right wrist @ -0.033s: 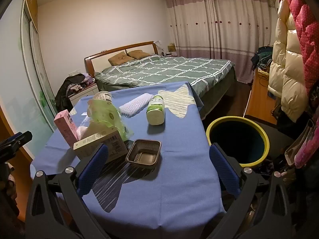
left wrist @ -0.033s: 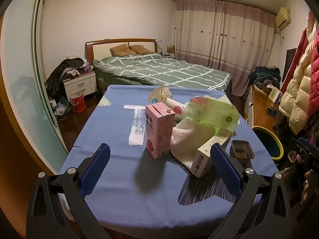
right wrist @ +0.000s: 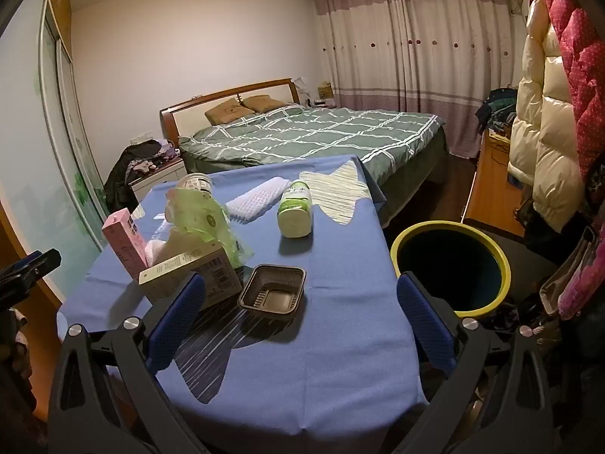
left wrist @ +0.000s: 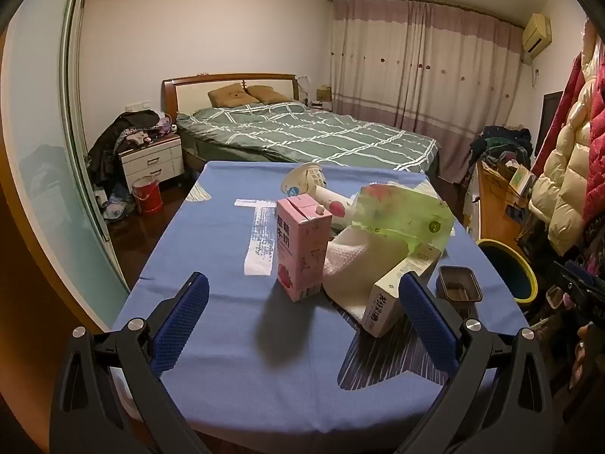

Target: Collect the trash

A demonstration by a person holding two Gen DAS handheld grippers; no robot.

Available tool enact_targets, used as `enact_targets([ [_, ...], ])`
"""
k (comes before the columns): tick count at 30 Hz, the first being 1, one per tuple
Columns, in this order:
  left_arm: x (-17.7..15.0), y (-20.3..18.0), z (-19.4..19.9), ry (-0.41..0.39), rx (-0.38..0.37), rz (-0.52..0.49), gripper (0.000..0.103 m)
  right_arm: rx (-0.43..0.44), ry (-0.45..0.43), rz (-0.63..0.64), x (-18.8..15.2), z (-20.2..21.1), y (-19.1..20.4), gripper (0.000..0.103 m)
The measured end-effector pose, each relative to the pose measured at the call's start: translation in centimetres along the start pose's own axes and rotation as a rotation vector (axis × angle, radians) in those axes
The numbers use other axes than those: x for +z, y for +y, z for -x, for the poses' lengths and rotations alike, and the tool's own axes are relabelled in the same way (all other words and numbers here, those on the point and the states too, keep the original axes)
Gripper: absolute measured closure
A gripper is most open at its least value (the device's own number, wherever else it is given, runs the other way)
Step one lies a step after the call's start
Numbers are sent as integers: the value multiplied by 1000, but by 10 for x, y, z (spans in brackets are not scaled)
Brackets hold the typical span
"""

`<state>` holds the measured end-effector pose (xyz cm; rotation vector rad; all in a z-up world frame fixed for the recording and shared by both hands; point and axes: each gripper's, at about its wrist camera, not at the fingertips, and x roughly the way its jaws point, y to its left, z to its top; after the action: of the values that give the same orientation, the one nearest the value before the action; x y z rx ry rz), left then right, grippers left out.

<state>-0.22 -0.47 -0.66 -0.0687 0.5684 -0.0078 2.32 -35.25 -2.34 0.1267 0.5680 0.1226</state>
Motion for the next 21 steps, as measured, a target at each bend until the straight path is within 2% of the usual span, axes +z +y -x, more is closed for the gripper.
enact_targets([
  [21,-1,-2,0,3,-2,-3,4,-1,5,-6,0,-2,-1,6],
])
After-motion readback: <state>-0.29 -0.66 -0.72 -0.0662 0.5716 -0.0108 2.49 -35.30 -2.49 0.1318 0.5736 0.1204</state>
